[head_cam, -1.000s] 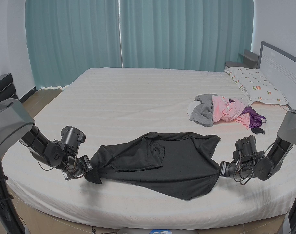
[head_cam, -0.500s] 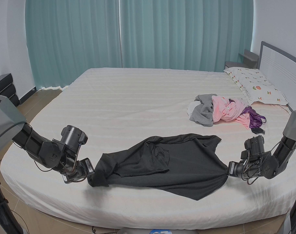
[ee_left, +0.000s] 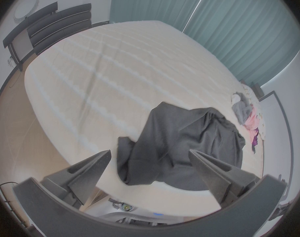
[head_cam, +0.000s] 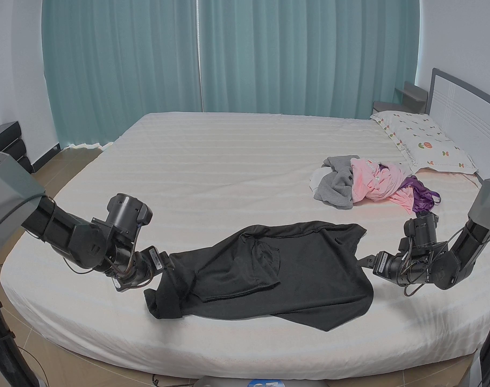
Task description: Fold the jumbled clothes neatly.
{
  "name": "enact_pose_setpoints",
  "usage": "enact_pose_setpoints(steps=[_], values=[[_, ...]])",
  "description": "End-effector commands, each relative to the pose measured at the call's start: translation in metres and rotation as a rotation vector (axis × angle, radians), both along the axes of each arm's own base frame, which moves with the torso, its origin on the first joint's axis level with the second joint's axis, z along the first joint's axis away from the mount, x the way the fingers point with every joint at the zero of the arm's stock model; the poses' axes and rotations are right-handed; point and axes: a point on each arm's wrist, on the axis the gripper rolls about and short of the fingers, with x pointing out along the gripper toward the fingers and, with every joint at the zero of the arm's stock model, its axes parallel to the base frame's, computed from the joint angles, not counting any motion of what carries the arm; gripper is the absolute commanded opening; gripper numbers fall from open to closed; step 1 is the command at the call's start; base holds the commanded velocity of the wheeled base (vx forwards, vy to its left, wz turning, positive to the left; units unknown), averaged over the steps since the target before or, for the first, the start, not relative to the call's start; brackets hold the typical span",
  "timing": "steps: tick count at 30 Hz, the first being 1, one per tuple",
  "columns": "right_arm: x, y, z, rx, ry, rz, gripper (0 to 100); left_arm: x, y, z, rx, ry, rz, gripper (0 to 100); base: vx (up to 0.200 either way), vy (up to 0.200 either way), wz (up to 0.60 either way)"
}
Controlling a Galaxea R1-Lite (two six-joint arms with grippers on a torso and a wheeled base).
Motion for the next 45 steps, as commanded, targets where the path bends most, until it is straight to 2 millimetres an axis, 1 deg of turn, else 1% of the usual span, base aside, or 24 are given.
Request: enact_pose_setpoints(steps=[1, 2, 3, 4, 7, 12, 17, 20, 23, 28, 31, 32, 33, 34, 36, 38, 39, 40, 41, 42, 43, 44, 45], values=[[0.003, 0.004, 0.012, 0.027, -0.045, -0.01, 100, 0.022, -0.027, -0.003, -0.026, -0.035, -0.027, 100, 0.0, 0.0, 0.0], [0.003, 0.006, 0.012, 0.03, -0.042, -0.004, 100, 0.026, -0.033, -0.007, -0.021, -0.029, -0.038, 100, 0.0, 0.0, 0.0], [0.003, 0.006, 0.012, 0.03, -0.042, -0.004, 100, 0.026, -0.033, -0.007, -0.021, -0.029, -0.038, 100, 0.0, 0.0, 0.0], [0.001, 0.009, 0.01, 0.031, -0.034, 0.003, 100, 0.034, -0.042, -0.015, -0.014, -0.023, -0.054, 100, 0.0, 0.0, 0.0], [-0.001, 0.009, 0.01, 0.031, -0.031, 0.007, 100, 0.043, -0.055, -0.028, -0.008, -0.012, -0.074, 100, 0.0, 0.0, 0.0], [-0.004, 0.013, 0.008, 0.03, -0.02, 0.019, 100, 0.053, -0.068, -0.041, -0.006, -0.008, -0.09, 100, 0.0, 0.0, 0.0], [-0.005, 0.014, 0.006, 0.029, -0.012, 0.021, 100, 0.06, -0.081, -0.052, -0.041, -0.001, -0.057, 100, 0.0, 0.0, 0.0], [-0.005, 0.015, 0.005, 0.029, -0.009, 0.024, 100, 0.061, -0.086, -0.053, -0.051, -0.001, -0.054, 100, 0.0, 0.0, 0.0], [-0.005, 0.016, 0.005, 0.03, -0.009, 0.029, 100, 0.06, -0.094, -0.065, -0.04, 0.015, -0.071, 100, 0.0, 0.0, 0.0], [-0.005, 0.017, 0.005, 0.03, -0.007, 0.031, 100, 0.061, -0.095, -0.072, -0.032, 0.027, -0.071, 100, 0.0, 0.0, 0.0], [-0.006, 0.017, 0.004, 0.029, -0.006, 0.031, 100, 0.063, -0.09, -0.073, -0.002, 0.018, -0.044, 100, 0.0, 0.0, 0.0], [-0.006, 0.017, 0.004, 0.029, -0.004, 0.031, 100, 0.068, -0.08, -0.073, 0.024, 0.005, -0.008, 100, 0.0, 0.0, 0.0], [-0.006, 0.017, 0.003, 0.028, -0.003, 0.032, 100, 0.07, -0.075, -0.073, 0.032, 0.002, 0.009, 100, 0.0, 0.0, 0.0], [-0.007, 0.017, 0.004, 0.028, -0.003, 0.032, 100, 0.073, -0.065, -0.072, 0.043, 0.001, 0.04, 100, 0.0, 0.0, 0.0], [-0.006, 0.017, 0.004, 0.028, -0.004, 0.032, 100, 0.075, -0.053, -0.071, 0.045, 0.007, 0.071, 100, 0.0, 0.0, 0.0], [-0.007, 0.017, 0.004, 0.028, -0.004, 0.032, 100, 0.075, -0.049, -0.07, 0.045, 0.006, 0.08, 100, 0.0, 0.0, 0.0], [-0.006, 0.017, 0.003, 0.027, -0.001, 0.032, 100, 0.076, -0.032, -0.061, 0.037, -0.011, 0.12, 100, 0.0, 0.0, 0.0], [-0.006, 0.017, 0.003, 0.026, -0.002, 0.033, 100, 0.076, -0.032, -0.06, 0.036, -0.012, 0.122, 100, 0.0, 0.0, 0.0], [-0.006, 0.017, 0.002, 0.025, 0.003, 0.033, 100, 0.078, -0.018, -0.048, 0.021, -0.034, 0.157, 100, 0.0, 0.0, 0.0], [-0.006, 0.017, 0.002, 0.026, 0.001, 0.035, 100, 0.078, -0.017, -0.047, 0.02, -0.037, 0.16, 100, 0.0, 0.0, 0.0], [-0.006, 0.017, 0.002, 0.025, 0.003, 0.035, 100, 0.08, -0.004, -0.036, 0.011, -0.058, 0.192, 100, 0.0, 0.0, 0.0], [-0.006, 0.017, 0.002, 0.026, 0.001, 0.033, 100, 0.08, -0.002, -0.035, 0.01, -0.061, 0.197, 100, 0.0, 0.0, 0.0], [-0.007, 0.017, 0.002, 0.025, 0.003, 0.035, 100, 0.082, 0.009, -0.03, 0.008, -0.069, 0.225, 100, 0.0, 0.0, 0.0]])
